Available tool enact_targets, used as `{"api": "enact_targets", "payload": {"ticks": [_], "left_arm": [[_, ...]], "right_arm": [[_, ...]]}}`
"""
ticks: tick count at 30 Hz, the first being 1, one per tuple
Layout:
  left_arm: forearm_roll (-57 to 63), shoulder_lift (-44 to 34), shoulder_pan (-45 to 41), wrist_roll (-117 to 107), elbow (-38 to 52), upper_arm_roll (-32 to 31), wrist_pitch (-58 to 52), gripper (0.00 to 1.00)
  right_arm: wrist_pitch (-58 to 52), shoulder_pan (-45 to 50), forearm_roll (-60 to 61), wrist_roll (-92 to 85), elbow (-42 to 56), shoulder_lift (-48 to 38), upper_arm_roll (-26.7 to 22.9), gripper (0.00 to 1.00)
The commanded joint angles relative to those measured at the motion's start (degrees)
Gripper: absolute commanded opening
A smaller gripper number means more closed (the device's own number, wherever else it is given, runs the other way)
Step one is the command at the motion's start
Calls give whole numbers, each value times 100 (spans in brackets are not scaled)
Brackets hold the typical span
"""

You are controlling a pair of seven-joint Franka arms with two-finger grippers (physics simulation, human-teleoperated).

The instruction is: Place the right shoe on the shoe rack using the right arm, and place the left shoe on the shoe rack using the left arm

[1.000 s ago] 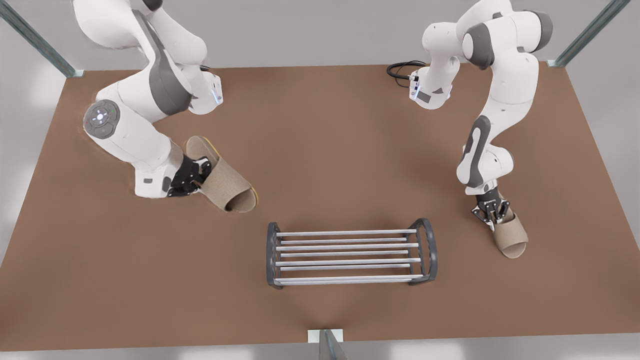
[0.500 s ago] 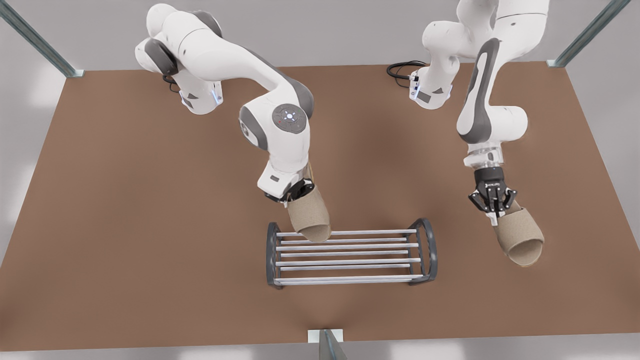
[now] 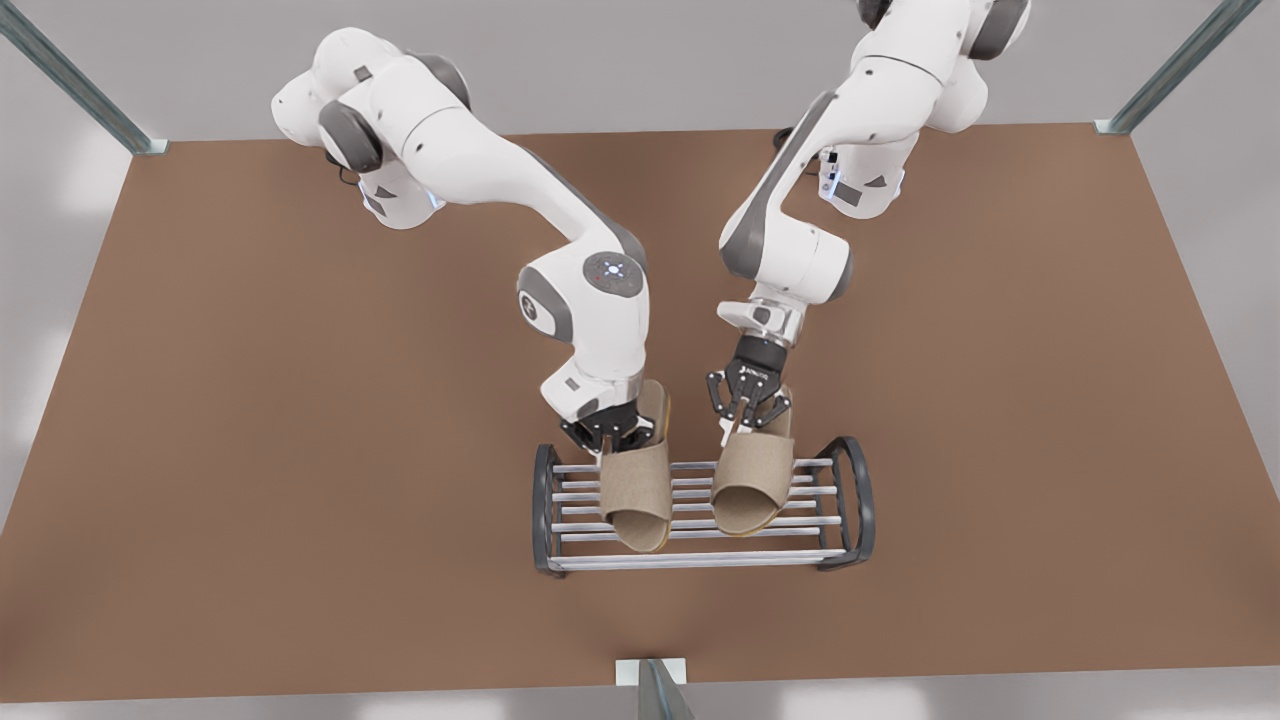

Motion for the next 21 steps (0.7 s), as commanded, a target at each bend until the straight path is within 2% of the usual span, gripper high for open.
{"api": "enact_targets", "payload": {"ticks": [1, 8, 13, 15, 16, 17, 18, 19, 21], "left_arm": [[-150, 280, 27, -6409, 224, -2, -20, 21], [-255, 790, 448, -6418, 453, -2, -20, 21], [-203, 790, 422, -6418, 392, -2, -12, 21], [-194, 781, 413, -6418, 304, 6, 6, 46], [-194, 781, 422, -6418, 304, -2, 6, 95], [-194, 781, 431, -6427, 295, -2, 6, 100], [-194, 781, 422, -6436, 260, 6, 6, 100], [-203, 781, 422, -6445, 243, -2, 6, 100], [-203, 781, 422, -6445, 216, 6, 6, 100]], "right_arm": [[543, 33, -149, 1825, 3, 96, -1, 21], [859, 200, -404, 1869, 3, 474, -9, 21], [895, 323, -431, 1860, 3, 553, -9, 21], [903, 411, -431, 1869, 12, 553, -9, 21], [903, 472, -422, 1878, 12, 553, -18, 21], [903, 481, -422, 1878, 12, 553, -10, 38], [903, 507, -422, 1896, 12, 553, -9, 84], [930, 516, -422, 1887, 12, 553, -53, 100], [1035, 507, -431, 1834, 12, 553, -62, 100]]}}
